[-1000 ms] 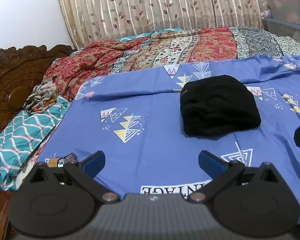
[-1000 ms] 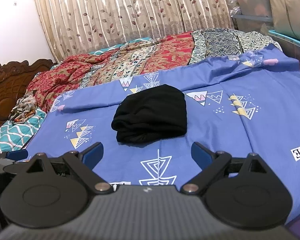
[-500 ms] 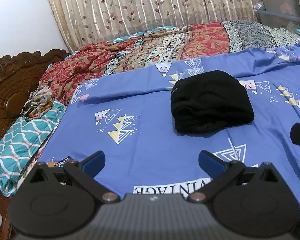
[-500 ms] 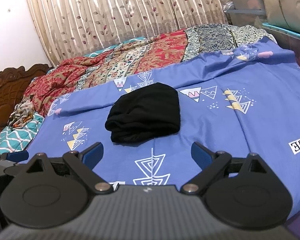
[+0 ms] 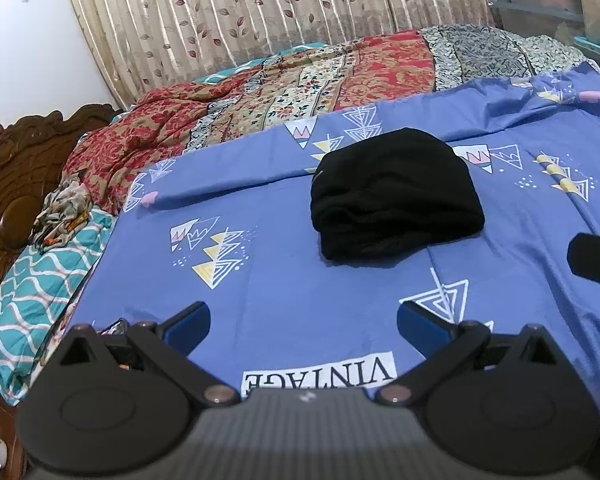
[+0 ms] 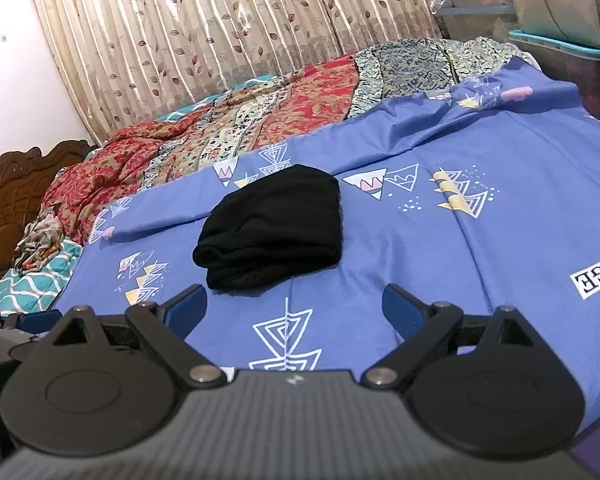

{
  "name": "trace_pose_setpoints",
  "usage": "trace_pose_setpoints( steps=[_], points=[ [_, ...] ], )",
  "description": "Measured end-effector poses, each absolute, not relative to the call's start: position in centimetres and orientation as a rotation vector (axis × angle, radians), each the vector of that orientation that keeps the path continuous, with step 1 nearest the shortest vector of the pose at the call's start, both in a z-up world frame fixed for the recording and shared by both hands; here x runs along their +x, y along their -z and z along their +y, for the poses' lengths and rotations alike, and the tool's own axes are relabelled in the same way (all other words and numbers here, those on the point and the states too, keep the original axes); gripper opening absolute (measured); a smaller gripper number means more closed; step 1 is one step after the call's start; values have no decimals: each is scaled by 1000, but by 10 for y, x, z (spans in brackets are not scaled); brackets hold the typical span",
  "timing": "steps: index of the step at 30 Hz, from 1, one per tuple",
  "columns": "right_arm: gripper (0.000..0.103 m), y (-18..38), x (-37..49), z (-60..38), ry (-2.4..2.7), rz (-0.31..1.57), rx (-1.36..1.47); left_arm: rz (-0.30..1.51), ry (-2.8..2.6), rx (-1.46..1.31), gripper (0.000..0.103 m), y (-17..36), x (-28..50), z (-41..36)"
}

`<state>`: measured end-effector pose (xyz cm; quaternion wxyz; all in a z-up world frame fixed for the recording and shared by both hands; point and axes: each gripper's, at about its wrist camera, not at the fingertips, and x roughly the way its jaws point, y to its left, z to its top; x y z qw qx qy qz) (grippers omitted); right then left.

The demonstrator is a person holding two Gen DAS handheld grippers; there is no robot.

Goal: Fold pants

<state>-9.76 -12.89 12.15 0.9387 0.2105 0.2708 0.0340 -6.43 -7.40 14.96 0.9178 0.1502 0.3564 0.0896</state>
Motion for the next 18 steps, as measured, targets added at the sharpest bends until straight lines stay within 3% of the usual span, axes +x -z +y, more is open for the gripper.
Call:
trace_pose_setpoints(
  steps=[18],
  points=[
    [96, -114, -88, -146, -54, 567, 449, 817, -99, 291, 103, -136, -46, -91]
  ],
)
